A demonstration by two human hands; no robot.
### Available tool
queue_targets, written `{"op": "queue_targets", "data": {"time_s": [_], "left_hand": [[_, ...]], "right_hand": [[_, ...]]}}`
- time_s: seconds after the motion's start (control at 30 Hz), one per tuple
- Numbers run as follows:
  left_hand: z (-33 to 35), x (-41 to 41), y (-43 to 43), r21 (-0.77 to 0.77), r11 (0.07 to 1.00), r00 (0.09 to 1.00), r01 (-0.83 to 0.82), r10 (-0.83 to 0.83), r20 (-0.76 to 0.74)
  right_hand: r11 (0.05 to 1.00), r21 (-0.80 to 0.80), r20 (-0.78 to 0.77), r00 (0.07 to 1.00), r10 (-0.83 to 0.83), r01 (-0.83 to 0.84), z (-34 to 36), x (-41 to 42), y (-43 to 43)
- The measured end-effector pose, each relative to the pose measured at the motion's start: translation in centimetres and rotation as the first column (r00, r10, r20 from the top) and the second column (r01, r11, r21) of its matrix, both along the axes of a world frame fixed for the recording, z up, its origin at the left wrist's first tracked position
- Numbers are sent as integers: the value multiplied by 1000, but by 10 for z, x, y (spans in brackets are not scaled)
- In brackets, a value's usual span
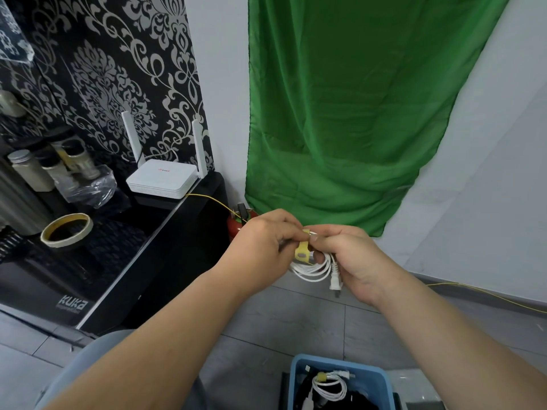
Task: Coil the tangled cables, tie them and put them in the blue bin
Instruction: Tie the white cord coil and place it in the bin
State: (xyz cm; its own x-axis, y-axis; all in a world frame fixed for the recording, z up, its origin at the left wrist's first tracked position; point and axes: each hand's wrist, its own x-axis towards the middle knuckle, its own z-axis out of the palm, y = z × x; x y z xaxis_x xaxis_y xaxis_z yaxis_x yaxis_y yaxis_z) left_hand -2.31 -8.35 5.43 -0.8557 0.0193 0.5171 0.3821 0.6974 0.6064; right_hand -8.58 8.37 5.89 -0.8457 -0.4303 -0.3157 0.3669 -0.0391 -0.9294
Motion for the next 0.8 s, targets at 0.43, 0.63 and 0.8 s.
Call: {"op": "queue_targets", "data": {"time_s": [0.43,0.63,0.8], "left_hand": [[0,3,-3,5,1000,999,-9,9,40],[-4,4,1,-108,994,998,-32,38,52],[-6,4,2,-174,983,992,-53,72,102]], "right_hand": [[976,212,-214,972,94,-48,-4,4,0],[973,225,-192,977,91,-46,-7,7,0],[962,266,-259,956,138,-67,-9,10,1]]}}
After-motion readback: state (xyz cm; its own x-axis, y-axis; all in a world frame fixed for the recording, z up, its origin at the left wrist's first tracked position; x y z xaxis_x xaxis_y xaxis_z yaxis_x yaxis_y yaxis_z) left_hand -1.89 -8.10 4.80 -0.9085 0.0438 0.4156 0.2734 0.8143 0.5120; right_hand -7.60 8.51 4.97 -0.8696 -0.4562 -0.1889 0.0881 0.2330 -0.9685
